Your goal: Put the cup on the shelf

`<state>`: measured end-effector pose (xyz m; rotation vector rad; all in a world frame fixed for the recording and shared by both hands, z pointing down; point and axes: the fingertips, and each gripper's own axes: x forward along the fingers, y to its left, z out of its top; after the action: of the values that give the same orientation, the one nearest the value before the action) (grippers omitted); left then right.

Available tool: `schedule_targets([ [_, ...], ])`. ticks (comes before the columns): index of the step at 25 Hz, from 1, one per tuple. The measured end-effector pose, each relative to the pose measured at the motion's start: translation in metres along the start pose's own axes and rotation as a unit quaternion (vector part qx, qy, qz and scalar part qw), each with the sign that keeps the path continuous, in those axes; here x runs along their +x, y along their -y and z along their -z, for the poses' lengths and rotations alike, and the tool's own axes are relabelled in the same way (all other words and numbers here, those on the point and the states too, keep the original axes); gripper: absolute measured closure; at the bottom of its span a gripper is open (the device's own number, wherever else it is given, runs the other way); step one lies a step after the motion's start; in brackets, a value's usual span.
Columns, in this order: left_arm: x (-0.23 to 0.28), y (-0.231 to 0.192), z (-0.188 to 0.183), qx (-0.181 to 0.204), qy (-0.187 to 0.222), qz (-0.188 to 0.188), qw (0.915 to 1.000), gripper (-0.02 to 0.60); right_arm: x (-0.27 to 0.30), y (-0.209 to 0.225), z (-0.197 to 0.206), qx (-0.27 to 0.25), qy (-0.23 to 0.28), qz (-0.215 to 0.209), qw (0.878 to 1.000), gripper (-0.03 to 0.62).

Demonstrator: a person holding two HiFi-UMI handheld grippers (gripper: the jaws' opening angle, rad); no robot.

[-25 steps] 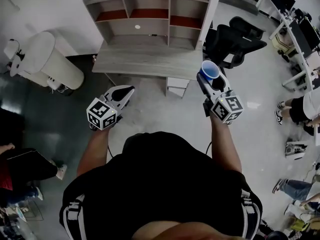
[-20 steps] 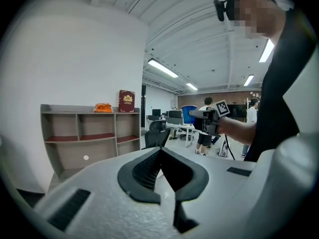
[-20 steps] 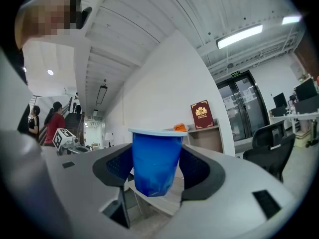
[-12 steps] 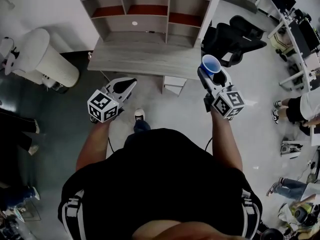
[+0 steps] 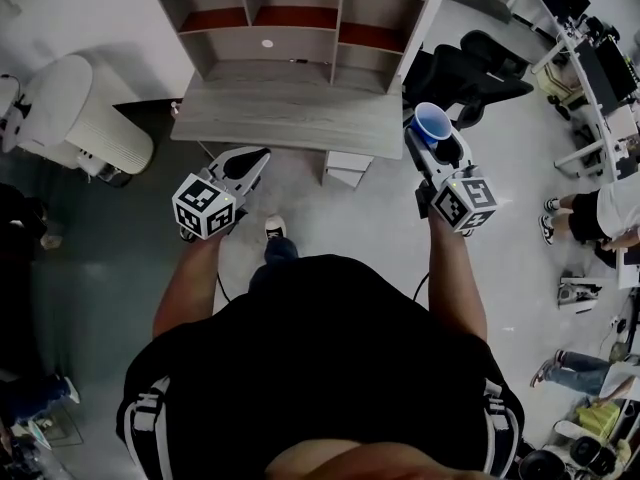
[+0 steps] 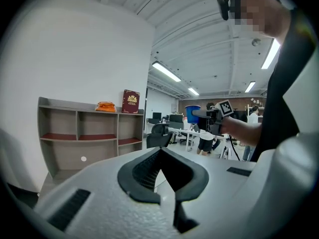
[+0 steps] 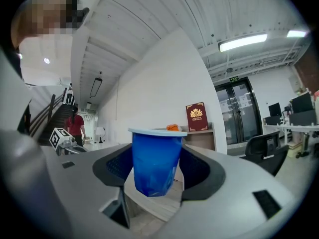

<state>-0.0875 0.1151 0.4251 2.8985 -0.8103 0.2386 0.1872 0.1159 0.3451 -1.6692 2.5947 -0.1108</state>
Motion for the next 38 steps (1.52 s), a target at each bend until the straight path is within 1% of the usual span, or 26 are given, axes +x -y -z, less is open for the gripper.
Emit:
schedule_targets([
  [6,0.002,-0.011,0.010,-0.006,-0.011,0.004,0.9999,0.565,0.011,0.001,0.006,0.000,-0.003,0.006,1.000,0.312],
  [11,0.003,-0.023,0.011,-0.011,-0.015,0.010,0.9998,0.565,0.022,-0.001,0.006,0.002,-0.003,0.009,1.000,0.312],
  [17,0.007,-0.035,0.007,-0.008,-0.009,0.018,0.9998,0.565,0.033,0.001,0.008,0.007,-0.005,0.016,1.000,0.312],
  [31,0.044,-0.072,0.003,-0.007,-0.020,0.045,0.9988,0.565,0.070,0.016,0.015,0.011,-0.013,0.028,0.999,0.312],
  [38,0.067,-0.094,0.004,-0.010,-0.032,0.061,0.9975,0.565,0.097,0.032,0.029,0.019,-0.026,0.035,0.999,0.312],
])
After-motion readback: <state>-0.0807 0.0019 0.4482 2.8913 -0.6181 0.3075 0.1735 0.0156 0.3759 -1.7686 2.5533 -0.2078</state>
